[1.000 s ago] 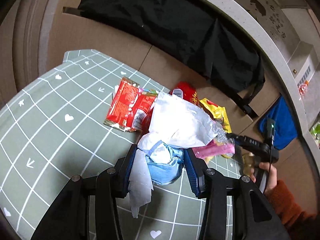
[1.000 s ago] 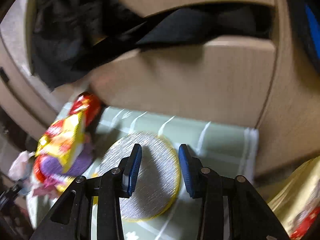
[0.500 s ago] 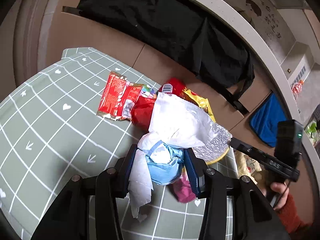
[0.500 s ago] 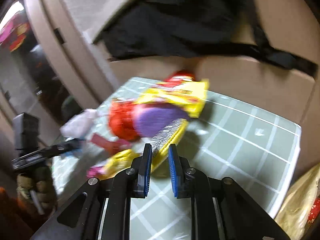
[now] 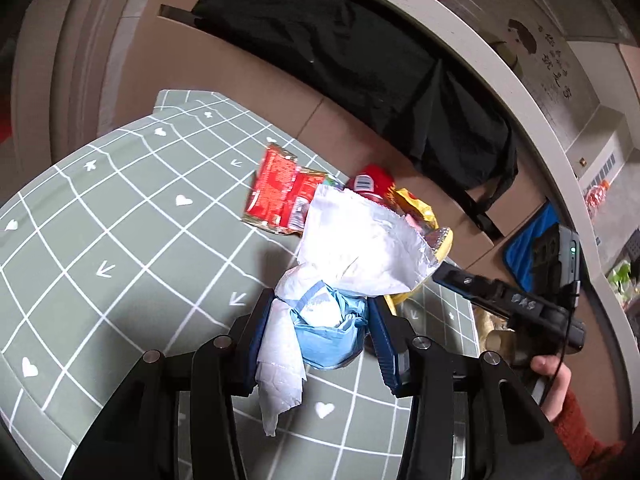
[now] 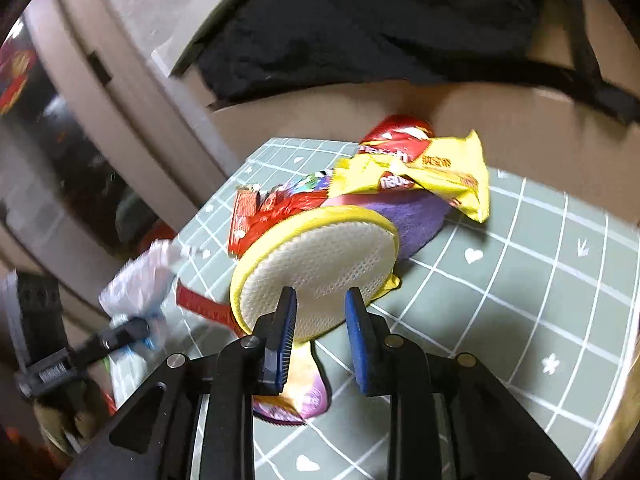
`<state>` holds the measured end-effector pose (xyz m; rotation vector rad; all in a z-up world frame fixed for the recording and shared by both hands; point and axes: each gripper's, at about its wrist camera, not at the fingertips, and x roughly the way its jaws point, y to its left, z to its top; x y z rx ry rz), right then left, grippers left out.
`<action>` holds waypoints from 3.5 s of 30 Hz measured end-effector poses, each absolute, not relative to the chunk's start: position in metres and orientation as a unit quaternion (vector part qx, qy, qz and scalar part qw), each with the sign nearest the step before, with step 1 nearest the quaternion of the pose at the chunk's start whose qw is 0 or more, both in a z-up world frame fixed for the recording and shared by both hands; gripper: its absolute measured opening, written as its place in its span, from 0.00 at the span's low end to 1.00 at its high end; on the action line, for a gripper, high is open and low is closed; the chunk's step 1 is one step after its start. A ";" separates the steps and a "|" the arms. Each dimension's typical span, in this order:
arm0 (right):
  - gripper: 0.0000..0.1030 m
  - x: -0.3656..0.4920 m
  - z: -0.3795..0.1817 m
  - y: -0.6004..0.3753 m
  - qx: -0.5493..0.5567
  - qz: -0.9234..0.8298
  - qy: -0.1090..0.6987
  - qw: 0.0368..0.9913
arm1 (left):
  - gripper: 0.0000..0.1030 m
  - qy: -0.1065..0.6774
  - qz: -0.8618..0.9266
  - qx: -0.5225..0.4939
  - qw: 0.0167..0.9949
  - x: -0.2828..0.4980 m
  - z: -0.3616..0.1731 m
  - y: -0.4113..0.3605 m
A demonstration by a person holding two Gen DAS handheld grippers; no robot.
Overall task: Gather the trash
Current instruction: 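Grasp the round silver glitter pad by its yellow rim with the right tool, then lift the silver pad with the right tool while the left tool lifts the tissue, then carry the tissue and silver pad over the trash bin with both tools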
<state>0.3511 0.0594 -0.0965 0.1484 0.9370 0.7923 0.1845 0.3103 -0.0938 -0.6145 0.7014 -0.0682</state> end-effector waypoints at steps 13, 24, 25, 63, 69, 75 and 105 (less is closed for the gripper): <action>0.45 0.321 -0.079 0.052 0.116 0.372 0.414 0.823 | 0.46 0.340 -0.042 -0.309 0.887 0.190 -0.103 0.316; 0.22 0.332 -0.101 0.045 0.076 0.307 0.437 0.842 | 0.46 0.339 -0.033 -0.297 0.892 0.188 -0.097 0.312; 0.18 0.330 -0.096 0.042 0.065 0.306 0.426 0.849 | 0.46 0.335 -0.033 -0.292 0.895 0.189 -0.093 0.309; 0.13 0.251 0.075 -0.215 -0.001 0.204 0.175 0.963 | 0.45 0.195 -0.147 -0.040 0.969 0.247 0.087 -0.001; 0.13 0.250 0.064 -0.261 0.019 0.167 0.180 0.969 | 0.45 0.211 -0.182 -0.034 0.960 0.259 0.074 -0.047; 0.13 0.251 0.050 -0.291 0.029 0.137 0.191 0.971 | 0.46 0.227 -0.216 -0.038 0.949 0.270 0.055 -0.083; 0.14 0.289 -0.033 -0.332 0.076 0.115 0.274 0.952 | 0.46 0.321 -0.234 -0.033 0.917 0.321 -0.045 -0.146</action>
